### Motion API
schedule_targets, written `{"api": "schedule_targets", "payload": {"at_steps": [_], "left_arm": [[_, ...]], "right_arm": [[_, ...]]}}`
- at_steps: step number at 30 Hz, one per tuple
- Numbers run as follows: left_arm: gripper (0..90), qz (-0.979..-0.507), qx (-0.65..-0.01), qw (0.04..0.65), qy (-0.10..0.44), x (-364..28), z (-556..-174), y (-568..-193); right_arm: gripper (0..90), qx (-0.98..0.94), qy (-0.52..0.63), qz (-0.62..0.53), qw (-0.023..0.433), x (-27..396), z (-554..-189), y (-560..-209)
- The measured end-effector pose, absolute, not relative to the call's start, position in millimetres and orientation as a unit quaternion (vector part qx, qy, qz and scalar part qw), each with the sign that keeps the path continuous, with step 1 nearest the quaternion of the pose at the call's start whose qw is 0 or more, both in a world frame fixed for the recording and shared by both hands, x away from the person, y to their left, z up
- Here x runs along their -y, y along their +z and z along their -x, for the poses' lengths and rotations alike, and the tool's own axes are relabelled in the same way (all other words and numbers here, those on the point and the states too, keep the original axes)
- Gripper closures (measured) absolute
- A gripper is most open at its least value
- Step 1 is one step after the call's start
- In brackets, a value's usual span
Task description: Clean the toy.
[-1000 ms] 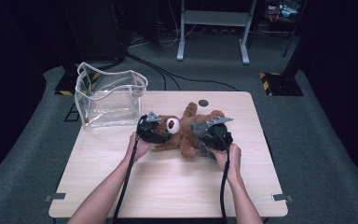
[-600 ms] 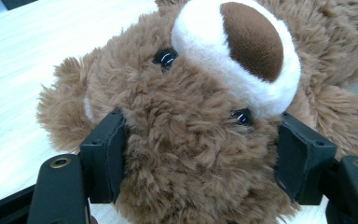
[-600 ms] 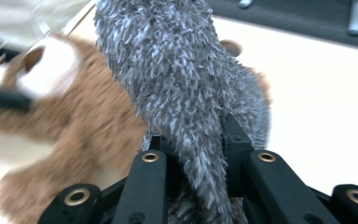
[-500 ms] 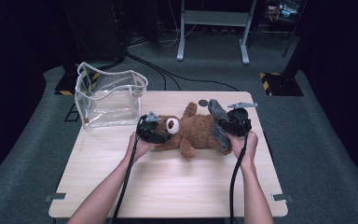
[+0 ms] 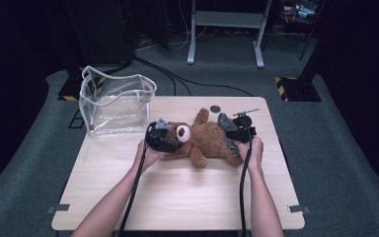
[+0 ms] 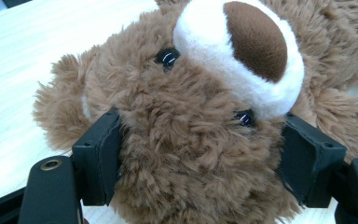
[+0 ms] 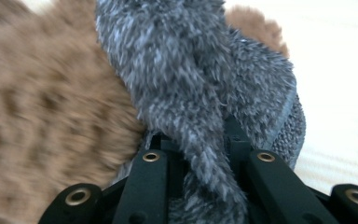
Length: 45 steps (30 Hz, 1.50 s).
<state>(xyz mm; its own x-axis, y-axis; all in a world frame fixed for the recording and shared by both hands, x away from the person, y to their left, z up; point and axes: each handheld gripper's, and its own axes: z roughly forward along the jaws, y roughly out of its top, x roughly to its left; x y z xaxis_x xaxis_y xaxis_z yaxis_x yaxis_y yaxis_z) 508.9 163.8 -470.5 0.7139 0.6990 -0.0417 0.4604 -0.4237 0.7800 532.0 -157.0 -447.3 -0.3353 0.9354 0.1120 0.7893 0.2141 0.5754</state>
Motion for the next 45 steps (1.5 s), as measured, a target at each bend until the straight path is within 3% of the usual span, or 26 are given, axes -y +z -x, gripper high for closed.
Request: {"api": "schedule_targets", "payload": {"at_steps": [9,20,27,38,45], "left_arm": [[24.3,-0.831,-0.349,0.408,0.144,-164.3,-509.2,-470.8],[23.9,-0.830,-0.350,0.409,0.145,-164.3,-509.6,-470.9],[23.5,-0.830,-0.350,0.409,0.144,-164.7,-509.1,-471.0],[23.4,-0.830,-0.352,0.409,0.141,-165.3,-509.1,-471.0],[23.0,-0.829,-0.354,0.410,0.141,-165.3,-509.1,-471.2]], "right_arm": [[76.2,-0.775,0.189,-0.585,0.147,165.9,-537.0,-472.6],[75.8,-0.747,0.327,-0.549,0.184,169.2,-512.7,-408.7],[75.8,-0.766,0.283,-0.551,0.174,148.5,-524.8,-436.5],[75.6,-0.788,0.163,-0.567,0.175,169.3,-525.8,-473.2],[75.4,-0.747,0.233,-0.596,0.180,198.1,-502.4,-446.0]]}}
